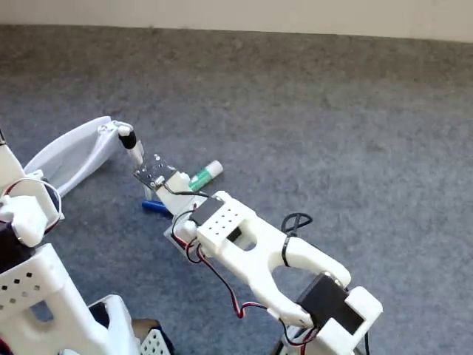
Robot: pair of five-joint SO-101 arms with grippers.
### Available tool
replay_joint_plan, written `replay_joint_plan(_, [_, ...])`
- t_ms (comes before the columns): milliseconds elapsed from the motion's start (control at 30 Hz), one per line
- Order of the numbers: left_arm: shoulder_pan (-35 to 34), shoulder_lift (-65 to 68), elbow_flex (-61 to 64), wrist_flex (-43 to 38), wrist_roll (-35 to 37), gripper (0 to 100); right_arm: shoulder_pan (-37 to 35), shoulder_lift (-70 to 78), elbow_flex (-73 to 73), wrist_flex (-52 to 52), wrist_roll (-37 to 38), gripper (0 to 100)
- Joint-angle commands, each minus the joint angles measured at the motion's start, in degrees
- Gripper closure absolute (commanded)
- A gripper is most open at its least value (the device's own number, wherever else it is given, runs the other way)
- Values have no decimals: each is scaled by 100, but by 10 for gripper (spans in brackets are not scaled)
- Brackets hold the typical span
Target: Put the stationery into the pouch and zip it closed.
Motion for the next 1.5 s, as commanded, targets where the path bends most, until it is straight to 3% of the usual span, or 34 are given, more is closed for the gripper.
replay_joint_plan(0, [-84, -57, -295, -123, 62, 993, -66, -4, -215, 4, 88, 847])
replay_joint_plan(333, [-75, -57, -295, -123, 62, 993, -57, 13, -198, 4, 132, 847])
replay_joint_plan(600, [-66, -57, -295, -123, 62, 993, -180, 4, 259, 31, 580, 848])
replay_joint_plan(833, [-75, -57, -295, -123, 62, 993, -163, 4, 338, 145, 985, 951])
replay_joint_plan(1067, [-75, -57, -295, -114, 62, 993, -163, -31, 286, 708, 1029, 953])
replay_joint_plan(1300, [-75, -57, -295, -123, 62, 993, -180, -48, 277, 716, 519, 777])
replay_joint_plan(1467, [-75, -57, -295, -123, 53, 993, -365, -40, 277, 716, 519, 776])
